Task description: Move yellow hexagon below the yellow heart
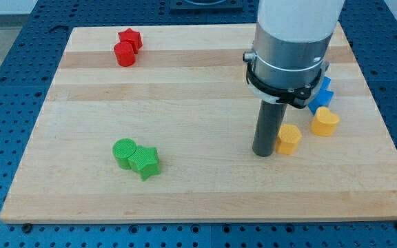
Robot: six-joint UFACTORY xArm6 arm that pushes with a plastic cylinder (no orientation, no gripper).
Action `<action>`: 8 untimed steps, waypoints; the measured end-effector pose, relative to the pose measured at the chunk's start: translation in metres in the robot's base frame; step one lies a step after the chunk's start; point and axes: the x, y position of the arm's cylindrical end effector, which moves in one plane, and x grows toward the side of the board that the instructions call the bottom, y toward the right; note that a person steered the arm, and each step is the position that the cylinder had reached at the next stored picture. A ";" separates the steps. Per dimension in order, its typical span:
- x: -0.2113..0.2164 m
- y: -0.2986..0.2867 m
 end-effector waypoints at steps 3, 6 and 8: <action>-0.006 0.025; 0.001 0.044; 0.009 0.057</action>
